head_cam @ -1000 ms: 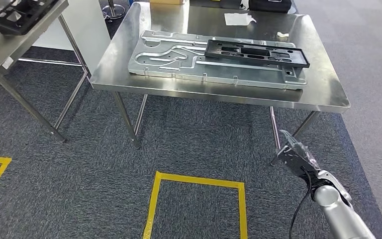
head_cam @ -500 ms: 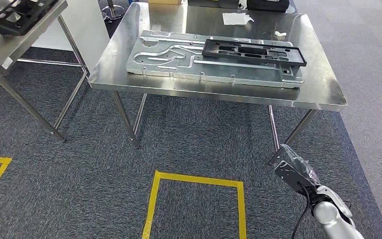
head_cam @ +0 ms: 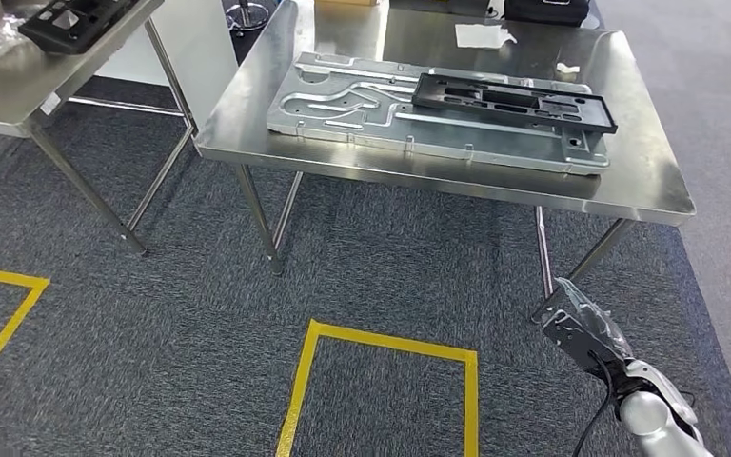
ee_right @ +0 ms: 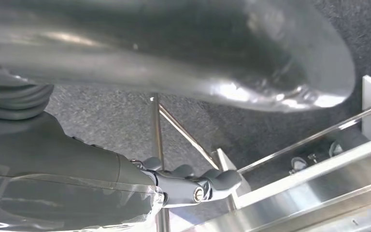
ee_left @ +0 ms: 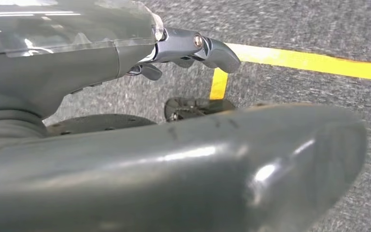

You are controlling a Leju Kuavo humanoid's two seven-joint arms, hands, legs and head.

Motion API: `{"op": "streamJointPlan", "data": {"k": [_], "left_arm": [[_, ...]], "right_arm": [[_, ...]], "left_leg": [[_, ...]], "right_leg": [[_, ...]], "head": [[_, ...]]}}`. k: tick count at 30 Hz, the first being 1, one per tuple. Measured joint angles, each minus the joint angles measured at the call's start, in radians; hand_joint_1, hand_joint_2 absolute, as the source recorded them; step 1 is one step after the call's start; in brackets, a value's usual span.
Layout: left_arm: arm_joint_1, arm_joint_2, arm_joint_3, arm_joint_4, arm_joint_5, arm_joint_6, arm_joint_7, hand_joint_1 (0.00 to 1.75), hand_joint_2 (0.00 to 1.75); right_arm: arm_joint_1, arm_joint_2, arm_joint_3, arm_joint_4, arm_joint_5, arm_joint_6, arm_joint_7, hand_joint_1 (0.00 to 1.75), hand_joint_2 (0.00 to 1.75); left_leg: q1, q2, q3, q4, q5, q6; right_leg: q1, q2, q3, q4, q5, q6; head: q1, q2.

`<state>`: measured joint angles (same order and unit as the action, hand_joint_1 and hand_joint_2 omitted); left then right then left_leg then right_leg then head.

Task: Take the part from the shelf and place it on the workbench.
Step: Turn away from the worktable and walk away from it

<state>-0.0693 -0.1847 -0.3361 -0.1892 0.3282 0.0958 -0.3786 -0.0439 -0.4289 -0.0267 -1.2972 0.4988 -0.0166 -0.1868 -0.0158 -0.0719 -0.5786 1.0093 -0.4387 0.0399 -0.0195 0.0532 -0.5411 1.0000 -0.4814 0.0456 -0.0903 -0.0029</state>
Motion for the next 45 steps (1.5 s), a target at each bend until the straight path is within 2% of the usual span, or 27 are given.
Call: {"op": "streamJointPlan", "data": {"k": [2, 3, 5, 7, 8, 9, 10, 11, 13, 15, 17, 19, 21, 23, 24, 25, 26, 28, 30, 32, 34, 36, 38, 39, 40, 43, 45], "left_arm": [[0.002, 0.001, 0.0, 0.0, 0.002, 0.001, 0.006, 0.0, 0.0], [0.003, 0.002, 0.0, 0.0, 0.002, 0.002, 0.01, 0.0, 0.0], [0.003, 0.003, 0.0, 0.0, 0.004, 0.006, 0.018, 0.0, 0.0], [0.005, 0.005, 0.0, 0.0, 0.005, 0.011, 0.026, 0.0, 0.0], [0.008, 0.006, 0.0, 0.0, 0.005, 0.015, 0.031, 0.0, 0.0], [0.011, 0.008, 0.0, 0.0, 0.005, 0.018, 0.036, 0.0, 0.0], [0.014, 0.01, 0.0, 0.0, 0.005, 0.021, 0.04, 0.0, 0.0], [0.015, 0.012, 0.0, 0.0, 0.005, 0.024, 0.044, 0.0, 0.0], [0.015, 0.015, 0.0, 0.0, 0.004, 0.03, 0.052, 0.0, 0.0], [0.017, 0.017, 0.0, 0.0, 0.004, 0.036, 0.06, 0.0, 0.0], [0.023, 0.018, 0.0, 0.0, 0.004, 0.041, 0.066, 0.0, 0.0], [0.026, 0.019, 0.0, 0.0, 0.005, 0.048, 0.071, 0.0, 0.0], [0.026, 0.02, 0.0, 0.0, 0.007, 0.053, 0.074, 0.0, 0.0], [0.027, 0.02, 0.0, 0.0, 0.007, 0.057, 0.077, 0.0, 0.0], [0.028, 0.02, 0.0, 0.0, 0.007, 0.059, 0.078, 0.0, 0.0], [0.029, 0.02, 0.0, 0.0, 0.006, 0.063, 0.078, 0.0, 0.0], [0.028, 0.019, 0.0, 0.0, 0.005, 0.065, 0.078, 0.0, 0.0], [0.026, 0.017, 0.0, 0.0, 0.006, 0.06, 0.078, 0.0, 0.0], [0.025, 0.015, 0.001, 0.0, 0.009, 0.054, 0.076, 0.0, 0.0], [0.027, 0.015, 0.001, 0.0, 0.012, 0.06, 0.073, 0.0, 0.0], [0.027, 0.015, 0.001, 0.0, 0.015, 0.072, 0.071, 0.0, 0.0], [0.024, 0.015, 0.001, 0.0, 0.018, 0.082, 0.07, 0.0, 0.0], [0.023, 0.015, 0.001, 0.0, 0.02, 0.089, 0.072, 0.0, 0.0], [0.024, 0.015, 0.001, 0.0, 0.021, 0.092, 0.073, 0.0, 0.0], [0.025, 0.016, 0.001, 0.0, 0.022, 0.094, 0.075, 0.0, 0.0], [0.023, 0.018, 0.002, 0.0, 0.023, 0.105, 0.08, 0.0, 0.0], [0.02, 0.02, 0.002, 0.0, 0.022, 0.112, 0.084, 0.0, 0.0]], "right_arm": [[0.0, -0.001, -0.002, -0.002, 0.0, 0.004, 0.001, 0.0, 0.0], [-0.002, 0.0, -0.002, -0.002, 0.0, 0.006, 0.001, 0.0, 0.0], [-0.005, 0.001, -0.001, -0.001, 0.0, 0.008, 0.002, 0.0, 0.0], [-0.005, 0.002, 0.0, 0.004, 0.0, 0.008, 0.002, 0.0, 0.0], [-0.005, 0.003, 0.001, 0.006, 0.0, 0.008, 0.003, 0.0, 0.0], [-0.006, 0.005, 0.002, 0.009, 0.0, 0.008, 0.003, 0.0, 0.0], [-0.006, 0.007, 0.003, 0.012, 0.0, 0.007, 0.003, 0.0, 0.0], [-0.006, 0.009, 0.005, 0.014, 0.0, 0.006, 0.003, 0.0, 0.0], [-0.006, 0.013, 0.007, 0.016, 0.0, 0.004, 0.003, 0.0, 0.0], [-0.007, 0.014, 0.007, 0.017, 0.0, 0.003, 0.004, 0.0, 0.0], [-0.009, 0.014, 0.008, 0.018, 0.0, 0.003, 0.003, 0.0, 0.0], [-0.012, 0.012, 0.009, 0.019, 0.0, 0.005, 0.0, 0.0, 0.0], [-0.017, 0.01, 0.01, 0.025, -0.001, 0.009, -0.004, 0.0, 0.0], [-0.025, 0.01, 0.014, 0.037, -0.002, 0.016, -0.008, 0.0, 0.0], [-0.032, 0.01, 0.016, 0.045, -0.002, 0.02, -0.012, 0.0, 0.0], [-0.042, 0.011, 0.019, 0.054, -0.002, 0.022, -0.015, 0.0, 0.0], [-0.055, 0.011, 0.022, 0.064, -0.002, 0.023, -0.018, 0.0, 0.0], [-0.083, 0.011, 0.028, 0.088, 0.0, 0.024, -0.026, 0.0, 0.0], [-0.107, 0.011, 0.034, 0.112, 0.002, 0.022, -0.033, 0.0, 0.0], [-0.129, 0.012, 0.042, 0.134, 0.003, 0.021, -0.042, 0.0, 0.0], [-0.152, 0.013, 0.05, 0.151, 0.002, 0.021, -0.051, 0.0, 0.0], [-0.164, 0.014, 0.056, 0.167, 0.001, 0.021, -0.057, 0.0, 0.0], [-0.171, 0.015, 0.061, 0.186, -0.001, 0.02, -0.065, 0.0, 0.0], [-0.175, 0.015, 0.065, 0.195, -0.002, 0.02, -0.069, 0.0, 0.0], [-0.18, 0.017, 0.068, 0.203, -0.002, 0.019, -0.073, 0.0, 0.0], [-0.2, 0.026, 0.076, 0.223, 0.002, 0.005, -0.089, 0.0, 0.0], [-0.216, 0.036, 0.084, 0.238, 0.014, -0.014, -0.099, 0.0, 0.0]], "left_leg": [[0.001, -0.007, -0.008, 0.003, 0.0, -0.013], [0.0, 0.003, -0.016, 0.019, -0.011, -0.018], [0.003, 0.037, -0.057, 0.111, -0.068, -0.028], [0.009, 0.055, -0.118, 0.248, -0.131, -0.036], [0.013, 0.059, -0.136, 0.289, -0.143, -0.04], [0.015, 0.062, -0.135, 0.292, -0.134, -0.043], [0.018, 0.067, -0.113, 0.254, -0.109, -0.045], [0.019, 0.081, -0.075, 0.181, -0.074, -0.045], [0.015, 0.115, -0.008, 0.05, -0.032, -0.039], [0.01, 0.122, 0.008, 0.009, -0.026, -0.028], [0.011, 0.101, 0.005, 0.004, -0.019, -0.015], [0.015, 0.083, 0.005, -0.004, -0.01, -0.002], [0.016, 0.065, 0.003, -0.008, -0.004, 0.006], [0.014, 0.043, -0.002, -0.006, -0.001, 0.009], [0.012, 0.031, -0.004, -0.004, 0.0, 0.009], [0.012, 0.019, -0.005, -0.002, 0.0, 0.009], [0.011, 0.007, -0.005, 0.001, 0.0, 0.008], [0.011, -0.015, -0.009, 0.007, 0.001, 0.003], [0.015, -0.038, -0.019, 0.009, 0.007, -0.009], [0.017, -0.058, -0.027, 0.006, 0.013, -0.023], [0.012, -0.024, -0.042, 0.032, -0.006, -0.034], [0.011, 0.036, -0.092, 0.137, -0.067, -0.041], [0.017, 0.058, -0.151, 0.265, -0.12, -0.048], [0.019, 0.062, -0.162, 0.29, -0.122, -0.051], [0.021, 0.065, -0.151, 0.272, -0.105, -0.053], [0.02, 0.106, -0.043, 0.069, -0.021, -0.049], [0.014, 0.12, -0.012, 0.006, -0.008, -0.037]], "right_leg": [[-0.001, -0.02, -0.001, -0.005, 0.006, -0.014], [-0.003, -0.03, -0.001, -0.009, 0.009, -0.022], [-0.005, -0.053, -0.002, -0.013, 0.012, -0.034], [-0.003, -0.077, -0.004, -0.012, 0.011, -0.039], [-0.003, -0.088, -0.004, -0.011, 0.011, -0.039], [-0.003, -0.1, -0.004, -0.01, 0.01, -0.038], [-0.003, -0.11, -0.004, -0.008, 0.009, -0.037], [-0.003, -0.121, -0.003, -0.006, 0.007, -0.034], [0.001, -0.14, -0.003, 0.0, 0.002, -0.025], [0.005, -0.157, -0.002, 0.003, 0.0, -0.014], [0.004, -0.171, 0.001, 0.002, 0.0, -0.003], [0.0, -0.138, -0.012, 0.034, -0.029, 0.007], [-0.003, -0.08, -0.064, 0.146, -0.095, 0.013], [-0.003, -0.059, -0.124, 0.269, -0.139, 0.014], [-0.003, -0.057, -0.134, 0.286, -0.133, 0.013], [-0.003, -0.054, -0.123, 0.261, -0.107, 0.01], [-0.003, -0.045, -0.093, 0.199, -0.067, 0.007], [-0.005, 0.005, -0.03, 0.065, -0.015, -0.002], [-0.003, 0.035, -0.007, 0.01, -0.007, -0.009], [-0.003, 0.014, -0.006, 0.001, -0.001, -0.017], [-0.008, -0.013, -0.001, -0.011, 0.006, -0.03], [-0.007, -0.044, 0.001, -0.017, 0.008, -0.039], [-0.003, -0.077, 0.001, -0.015, 0.007, -0.042], [-0.002, -0.092, 0.001, -0.014, 0.006, -0.042], [-0.003, -0.105, 0.001, -0.013, 0.004, -0.04], [-0.001, -0.139, 0.004, -0.006, -0.004, -0.03], [0.005, -0.155, 0.005, -0.002, -0.008, -0.021]], "head": [[0.0, 0.0], [0.0, 0.0], [0.0, 0.0], [0.0, 0.0], [0.0, 0.0], [0.0, 0.0], [0.0, 0.0], [0.0, 0.0], [0.0, 0.0], [0.0, 0.0], [0.0, 0.0], [0.0, 0.0], [0.0, 0.0], [0.0, 0.0], [0.0, 0.0], [0.0, 0.0], [0.0, 0.0], [0.0, 0.0], [0.0, 0.0], [0.0, 0.0], [0.0, 0.0], [0.0, 0.0], [0.0, 0.0], [0.0, 0.0], [0.0, 0.0], [0.0, 0.0], [0.0, 0.0]]}}
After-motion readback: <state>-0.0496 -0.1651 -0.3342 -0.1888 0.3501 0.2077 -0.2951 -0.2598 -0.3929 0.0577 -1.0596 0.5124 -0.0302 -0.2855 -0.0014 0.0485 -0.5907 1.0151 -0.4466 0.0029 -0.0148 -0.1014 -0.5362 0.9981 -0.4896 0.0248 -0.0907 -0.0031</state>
